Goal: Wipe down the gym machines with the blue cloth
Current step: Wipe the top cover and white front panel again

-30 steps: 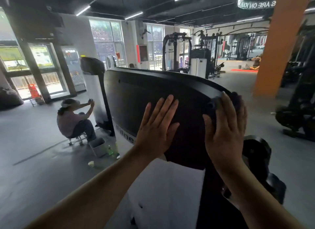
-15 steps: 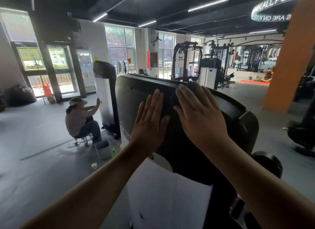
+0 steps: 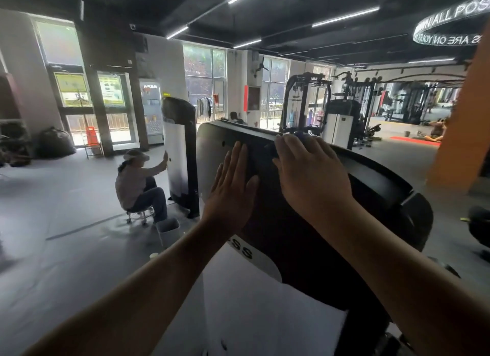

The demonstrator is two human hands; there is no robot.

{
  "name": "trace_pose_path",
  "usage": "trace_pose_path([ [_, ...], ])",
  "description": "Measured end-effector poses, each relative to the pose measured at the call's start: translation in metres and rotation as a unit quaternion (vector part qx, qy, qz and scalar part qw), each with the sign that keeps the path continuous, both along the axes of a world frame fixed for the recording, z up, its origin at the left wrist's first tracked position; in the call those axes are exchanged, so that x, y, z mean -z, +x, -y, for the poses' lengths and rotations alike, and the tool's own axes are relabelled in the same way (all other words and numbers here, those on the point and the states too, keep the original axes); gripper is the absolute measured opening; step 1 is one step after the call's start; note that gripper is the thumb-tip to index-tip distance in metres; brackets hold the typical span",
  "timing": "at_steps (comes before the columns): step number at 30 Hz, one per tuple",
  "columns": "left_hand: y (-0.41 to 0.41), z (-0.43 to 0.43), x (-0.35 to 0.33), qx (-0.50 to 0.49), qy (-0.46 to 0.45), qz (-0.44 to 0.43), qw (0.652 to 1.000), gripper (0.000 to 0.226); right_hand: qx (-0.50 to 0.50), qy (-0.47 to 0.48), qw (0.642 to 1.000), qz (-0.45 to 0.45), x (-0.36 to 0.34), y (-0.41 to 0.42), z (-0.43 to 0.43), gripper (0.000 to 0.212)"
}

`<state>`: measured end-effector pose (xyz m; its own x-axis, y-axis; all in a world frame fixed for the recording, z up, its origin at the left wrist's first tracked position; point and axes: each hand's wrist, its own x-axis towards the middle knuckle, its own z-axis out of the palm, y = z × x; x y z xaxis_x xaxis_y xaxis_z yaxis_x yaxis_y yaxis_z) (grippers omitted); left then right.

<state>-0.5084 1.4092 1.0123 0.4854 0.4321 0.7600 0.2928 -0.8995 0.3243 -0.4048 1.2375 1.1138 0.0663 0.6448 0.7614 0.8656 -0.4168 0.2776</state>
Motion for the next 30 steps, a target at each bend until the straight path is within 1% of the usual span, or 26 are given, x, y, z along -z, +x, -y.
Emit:
trace_pose_path([
  [2, 0.002, -0.008, 0.002, -0.01, 0.018, -0.019, 1.0, 0.069, 0.006, -0.01, 1.0, -0.008, -0.007, -0.007, -0.022, 0.049],
  [4, 0.005, -0.014, 0.004, -0.029, 0.061, -0.04, 0.997, 0.067, 0.0, -0.04, 0.999, -0.008, -0.015, -0.014, -0.037, 0.052],
  [5, 0.006, -0.015, 0.005, -0.026, 0.061, -0.036, 0.997, 0.067, -0.002, -0.054, 0.998, -0.009, -0.017, -0.015, -0.039, 0.053],
  [7, 0.004, -0.013, 0.002, -0.002, 0.019, -0.009, 1.0, 0.069, -0.001, -0.069, 0.998, -0.012, -0.018, -0.017, -0.032, 0.058],
  [8, 0.002, -0.015, 0.0, 0.011, 0.01, -0.002, 1.0, 0.07, 0.003, -0.072, 0.997, -0.011, -0.015, -0.017, -0.024, 0.06],
  [10, -0.004, -0.022, -0.003, 0.021, 0.02, 0.011, 1.0, 0.071, 0.002, -0.064, 0.998, 0.002, -0.006, -0.016, -0.01, 0.062],
  [12, -0.008, -0.035, -0.006, 0.022, -0.006, 0.023, 0.999, 0.072, 0.004, -0.065, 0.998, 0.005, -0.005, -0.013, -0.012, 0.061],
  [14, -0.01, -0.044, -0.009, 0.017, -0.03, 0.022, 0.999, 0.073, 0.013, -0.062, 0.998, -0.008, -0.013, -0.012, -0.033, 0.057],
  [16, -0.008, -0.053, -0.01, 0.01, -0.023, 0.023, 0.999, 0.073, 0.018, -0.063, 0.997, -0.032, -0.024, -0.017, -0.063, 0.053],
  [18, -0.005, -0.068, -0.013, 0.02, -0.022, 0.03, 0.999, 0.071, 0.017, -0.08, 0.996, -0.038, -0.031, -0.023, -0.086, 0.053],
  [21, -0.004, -0.098, -0.021, 0.065, -0.026, 0.047, 0.996, 0.069, 0.026, -0.097, 0.995, -0.011, -0.024, -0.025, -0.092, 0.059],
  [24, -0.01, -0.123, -0.019, 0.082, -0.04, 0.07, 0.993, 0.071, 0.041, -0.078, 0.996, 0.034, -0.009, -0.024, -0.092, 0.06],
  [26, -0.011, -0.146, -0.009, 0.088, -0.044, 0.079, 0.992, 0.073, 0.058, -0.071, 0.995, 0.045, -0.007, -0.025, -0.109, 0.059],
  [28, -0.007, -0.172, 0.006, 0.09, -0.056, 0.065, 0.992, 0.074, 0.067, -0.099, 0.992, 0.052, -0.009, -0.033, -0.139, 0.06],
  [30, -0.001, -0.194, 0.021, 0.094, -0.076, 0.064, 0.991, 0.073, 0.072, -0.145, 0.984, 0.079, -0.009, -0.045, -0.174, 0.064],
])
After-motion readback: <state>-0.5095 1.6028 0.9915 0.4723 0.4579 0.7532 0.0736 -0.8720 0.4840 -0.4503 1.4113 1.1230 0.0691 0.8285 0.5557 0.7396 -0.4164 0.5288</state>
